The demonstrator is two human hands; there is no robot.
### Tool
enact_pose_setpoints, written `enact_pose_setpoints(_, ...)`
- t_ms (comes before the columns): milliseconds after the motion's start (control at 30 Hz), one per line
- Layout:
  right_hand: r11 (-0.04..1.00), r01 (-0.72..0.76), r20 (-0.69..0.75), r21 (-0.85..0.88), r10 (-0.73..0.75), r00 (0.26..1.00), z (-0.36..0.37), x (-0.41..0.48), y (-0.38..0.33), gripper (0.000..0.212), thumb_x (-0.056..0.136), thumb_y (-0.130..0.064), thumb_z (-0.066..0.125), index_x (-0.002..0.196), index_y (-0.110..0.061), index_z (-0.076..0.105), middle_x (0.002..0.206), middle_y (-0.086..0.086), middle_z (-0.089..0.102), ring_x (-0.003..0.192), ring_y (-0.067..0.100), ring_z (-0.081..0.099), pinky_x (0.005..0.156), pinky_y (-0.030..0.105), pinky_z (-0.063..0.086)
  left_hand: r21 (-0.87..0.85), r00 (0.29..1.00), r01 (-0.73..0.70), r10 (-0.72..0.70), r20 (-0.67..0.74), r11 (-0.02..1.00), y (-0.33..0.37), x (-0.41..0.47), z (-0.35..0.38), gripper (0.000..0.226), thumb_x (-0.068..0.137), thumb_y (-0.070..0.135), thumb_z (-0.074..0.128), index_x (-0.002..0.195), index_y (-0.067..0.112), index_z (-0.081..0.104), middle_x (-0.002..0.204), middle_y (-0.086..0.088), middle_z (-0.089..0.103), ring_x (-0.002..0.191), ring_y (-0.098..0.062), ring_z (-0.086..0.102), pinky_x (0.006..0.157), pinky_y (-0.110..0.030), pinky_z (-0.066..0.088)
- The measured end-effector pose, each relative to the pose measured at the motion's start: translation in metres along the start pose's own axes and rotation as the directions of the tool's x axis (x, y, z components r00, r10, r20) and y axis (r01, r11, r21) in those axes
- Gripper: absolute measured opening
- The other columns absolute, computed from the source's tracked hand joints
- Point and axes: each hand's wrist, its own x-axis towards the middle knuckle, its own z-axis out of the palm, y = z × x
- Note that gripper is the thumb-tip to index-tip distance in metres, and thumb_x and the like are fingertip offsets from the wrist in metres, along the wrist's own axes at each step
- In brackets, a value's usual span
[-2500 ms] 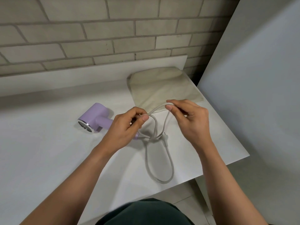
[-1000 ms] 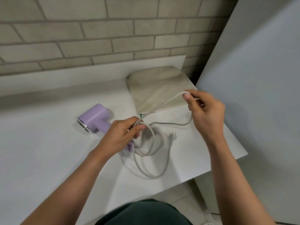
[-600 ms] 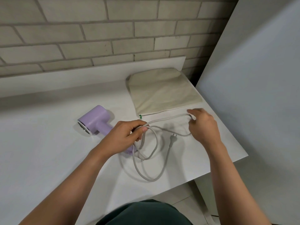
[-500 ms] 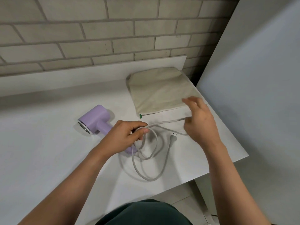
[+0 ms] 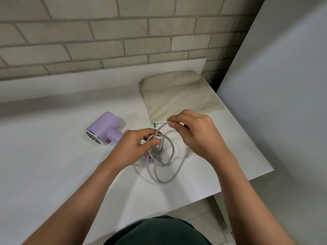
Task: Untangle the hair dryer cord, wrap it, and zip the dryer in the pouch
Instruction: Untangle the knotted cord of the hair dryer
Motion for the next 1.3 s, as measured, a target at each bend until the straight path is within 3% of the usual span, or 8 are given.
enact_pose_setpoints(267, 0.963, -0.223, -0.464, 0.15, 0.268, 0.844, -0.026, 0.005, 0.015, 0.015, 0.101, -0.022, 0.066, 0.11, -0.015, 0.077, 0.095, -0.009, 0.069, 0.074, -0.003, 0.059, 0.073, 0.008, 0.042, -0.09, 0.999, -0.022, 0.026, 0.044, 0.996, 0.006, 0.002, 0.006, 0.016, 0.095, 0.03, 0.072, 0.11, 0.029, 0.077, 0.085, 0.004, 0.074, 0.064, -0.021, 0.074, 0.066, -0.04, 0.063)
enact_pose_setpoints(533, 0.871, -0.462, -0.317, -0.167, 0.397, 0.862, -0.014, -0.009, 0.031, 0.042, 0.094, -0.001, 0.056, 0.133, -0.015, 0.066, 0.137, 0.006, 0.057, 0.091, 0.034, 0.067, 0.074, 0.041, 0.054, 0.027, 0.996, -0.081, 0.082, -0.041, 0.996, 0.016, 0.011, 0.006, 0.01, 0.099, 0.032, 0.066, 0.097, 0.032, 0.076, 0.076, 0.009, 0.073, 0.067, -0.02, 0.063, 0.066, -0.039, 0.057)
enact_pose_setpoints(633, 0.952, -0.187, -0.241, -0.244, 0.127, 0.962, -0.002, -0.011, 0.004, 0.069, 0.078, 0.008, 0.051, 0.142, -0.016, 0.058, 0.147, 0.008, 0.049, 0.105, 0.034, 0.061, 0.065, 0.037, 0.052, 0.079, 0.994, -0.105, 0.108, -0.035, 0.991, 0.012, 0.011, 0.008, 0.016, 0.099, 0.031, 0.067, 0.093, 0.02, 0.076, 0.074, 0.003, 0.071, 0.067, -0.02, 0.059, 0.071, -0.037, 0.051)
enact_pose_setpoints(733, 0.936, 0.15, 0.009, -0.318, -0.155, 0.988, 0.013, -0.011, -0.006, 0.056, 0.082, -0.007, 0.045, 0.131, -0.019, 0.068, 0.136, 0.002, 0.063, 0.099, 0.028, 0.056, 0.065, 0.032, 0.051, 0.076, 0.992, -0.113, 0.116, -0.039, 0.991, 0.014, 0.01, 0.01, 0.012, 0.097, 0.028, 0.07, 0.095, 0.019, 0.078, 0.07, -0.003, 0.069, 0.061, -0.014, 0.054, 0.062, -0.027, 0.044)
enact_pose_setpoints(867, 0.935, 0.155, 0.097, -0.319, -0.13, 0.987, 0.023, -0.008, 0.006, 0.026, 0.089, -0.012, 0.072, 0.111, -0.024, 0.077, 0.092, -0.005, 0.068, 0.082, 0.024, 0.058, 0.052, 0.037, 0.055, 0.049, 0.993, -0.095, 0.098, -0.058, 0.994, 0.013, 0.009, 0.008, 0.01, 0.092, 0.026, 0.076, 0.101, 0.026, 0.079, 0.077, 0.003, 0.071, 0.068, -0.013, 0.059, 0.066, -0.025, 0.045)
enact_pose_setpoints(967, 0.991, 0.044, 0.004, -0.127, -0.044, 0.999, 0.016, -0.006, 0.009, 0.019, 0.096, -0.02, 0.067, 0.111, -0.021, 0.078, 0.096, -0.003, 0.07, 0.086, 0.023, 0.067, 0.066, 0.041, 0.058, 0.025, 0.997, -0.068, 0.068, -0.02, 0.997, 0.009, 0.006, 0.005, 0.012, 0.087, 0.024, 0.081, 0.099, 0.023, 0.079, 0.085, 0.005, 0.075, 0.081, -0.016, 0.067, 0.075, -0.031, 0.05)
enact_pose_setpoints(1133, 0.974, -0.132, -0.295, 0.182, 0.182, 0.938, -0.013, 0.006, 0.006, 0.015, 0.098, -0.019, 0.07, 0.11, -0.017, 0.079, 0.1, -0.006, 0.074, 0.079, -0.003, 0.063, 0.078, 0.009, 0.044, 0.011, 0.997, -0.054, 0.053, 0.047, 0.998, 0.0, 0.002, 0.01, 0.009, 0.09, 0.025, 0.079, 0.098, 0.023, 0.079, 0.088, 0.006, 0.075, 0.082, -0.015, 0.07, 0.077, -0.039, 0.054)
enact_pose_setpoints(1300, 0.963, -0.255, -0.291, 0.09, 0.27, 0.918, -0.026, 0.005, 0.019, 0.022, 0.099, -0.014, 0.066, 0.119, -0.017, 0.076, 0.112, -0.003, 0.072, 0.082, 0.011, 0.065, 0.082, 0.034, 0.056, 0.043, 0.995, -0.097, 0.098, -0.029, 0.994, -0.001, 0.007, 0.007, 0.013, 0.094, 0.04, 0.069, 0.102, 0.034, 0.077, 0.088, -0.005, 0.075, 0.08, -0.029, 0.066, 0.072, -0.042, 0.051)
